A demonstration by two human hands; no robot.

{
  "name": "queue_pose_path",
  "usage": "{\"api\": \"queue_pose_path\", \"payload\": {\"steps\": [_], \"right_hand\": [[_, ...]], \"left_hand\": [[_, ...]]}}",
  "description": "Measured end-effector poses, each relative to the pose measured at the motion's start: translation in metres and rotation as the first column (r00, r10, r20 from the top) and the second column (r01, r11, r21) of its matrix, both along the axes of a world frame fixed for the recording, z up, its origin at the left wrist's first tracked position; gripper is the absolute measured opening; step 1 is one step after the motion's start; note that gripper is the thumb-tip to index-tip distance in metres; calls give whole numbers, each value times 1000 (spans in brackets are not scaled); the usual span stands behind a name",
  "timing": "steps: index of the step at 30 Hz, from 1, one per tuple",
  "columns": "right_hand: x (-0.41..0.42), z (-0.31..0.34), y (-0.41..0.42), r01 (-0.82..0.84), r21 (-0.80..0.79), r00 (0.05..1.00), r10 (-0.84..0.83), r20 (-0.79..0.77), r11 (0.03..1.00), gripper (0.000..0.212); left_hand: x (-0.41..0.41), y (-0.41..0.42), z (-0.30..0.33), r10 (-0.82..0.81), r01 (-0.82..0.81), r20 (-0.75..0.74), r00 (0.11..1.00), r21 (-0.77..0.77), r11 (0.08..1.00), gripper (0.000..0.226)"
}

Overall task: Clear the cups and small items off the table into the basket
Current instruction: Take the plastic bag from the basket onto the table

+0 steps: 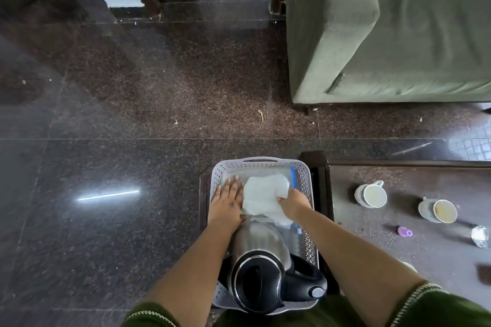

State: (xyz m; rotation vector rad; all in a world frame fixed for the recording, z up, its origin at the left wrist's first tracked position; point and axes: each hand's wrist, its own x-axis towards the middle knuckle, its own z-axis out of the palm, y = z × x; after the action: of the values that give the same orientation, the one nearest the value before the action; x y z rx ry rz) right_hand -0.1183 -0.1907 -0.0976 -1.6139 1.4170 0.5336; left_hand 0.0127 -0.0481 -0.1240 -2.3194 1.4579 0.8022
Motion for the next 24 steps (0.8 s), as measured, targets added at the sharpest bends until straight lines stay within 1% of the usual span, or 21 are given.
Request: {"api": "queue_pose_path", "payload": {"steps": [3, 5, 7, 8, 9, 10, 11, 12, 13, 14, 15, 16, 17, 18, 19, 21, 22, 23, 24], "right_hand": [[2, -8, -1, 56, -31, 998, -57, -23, 998, 34], [2, -8, 1, 74, -12, 997, -74, -11, 997, 32], [0, -8, 3, 84, -7, 996, -84, 30, 996, 31], [-3, -6, 3, 101, -6, 993, -100, 69, 995, 29], [-4, -1, 2, 136, -3, 984, -135, 118, 991, 28], [-6, 5, 0, 196, 13, 966, -195, 170, 981, 27], [-7, 13, -2, 265, 48, 937, -269, 224, 963, 26], [-10, 21, -6, 331, 95, 900, -344, 268, 939, 28], [-15, 32, -10, 375, 141, 864, -401, 305, 916, 26], [-20, 44, -14, 397, 180, 833, -436, 341, 900, 23], [-27, 57, -19, 404, 212, 805, -456, 380, 890, 19], [-35, 71, -24, 409, 240, 776, -474, 416, 880, 18], [-45, 85, -29, 410, 266, 748, -489, 449, 872, 20], [-55, 99, -34, 405, 284, 728, -494, 476, 869, 22], [-66, 113, -38, 392, 303, 714, -495, 495, 869, 24], [-92, 135, -49, 390, 349, 686, -522, 507, 852, 28], [-107, 145, -54, 409, 371, 665, -551, 504, 834, 31], [-122, 154, -60, 437, 384, 641, -581, 502, 813, 33], [-139, 162, -65, 470, 388, 613, -610, 502, 793, 35]], "left_hand": [[5, -1, -1, -35, 35, -16, 999, 28, 999, 88], [9, -3, 3, -24, 25, -51, 998, 21, 999, 82], [10, -8, 8, 68, -69, -127, 990, -5, 998, 62], [10, -13, 14, 193, -202, -208, 959, -26, 979, 48], [10, -20, 19, 368, -399, -316, 875, -37, 916, 39], [11, -28, 25, 537, -609, -444, 717, -25, 793, 36], [10, -36, 35, 644, -775, -574, 505, 28, 632, 36], [8, -44, 46, 675, -865, -676, 296, 110, 490, 38], [6, -50, 58, 669, -899, -735, 115, 210, 385, 39], [4, -56, 73, 634, -898, -772, -49, 312, 310, 37], [3, -61, 87, 597, -877, -786, -157, 390, 282, 38], [1, -67, 100, 569, -853, -800, -189, 421, 308, 44], [-2, -71, 112, 565, -826, -810, -157, 421, 374, 51], [-7, -77, 122, 558, -802, -823, -107, 403, 441, 55], [-14, -82, 133, 548, -773, -835, -51, 380, 508, 51], [-38, -95, 156, 504, -702, -863, 46, 331, 630, 33], [-52, -102, 166, 474, -670, -877, 81, 304, 677, 32], [-68, -109, 177, 439, -648, -893, 94, 280, 709, 35], [-86, -116, 186, 414, -649, -906, 93, 260, 715, 37]]}}
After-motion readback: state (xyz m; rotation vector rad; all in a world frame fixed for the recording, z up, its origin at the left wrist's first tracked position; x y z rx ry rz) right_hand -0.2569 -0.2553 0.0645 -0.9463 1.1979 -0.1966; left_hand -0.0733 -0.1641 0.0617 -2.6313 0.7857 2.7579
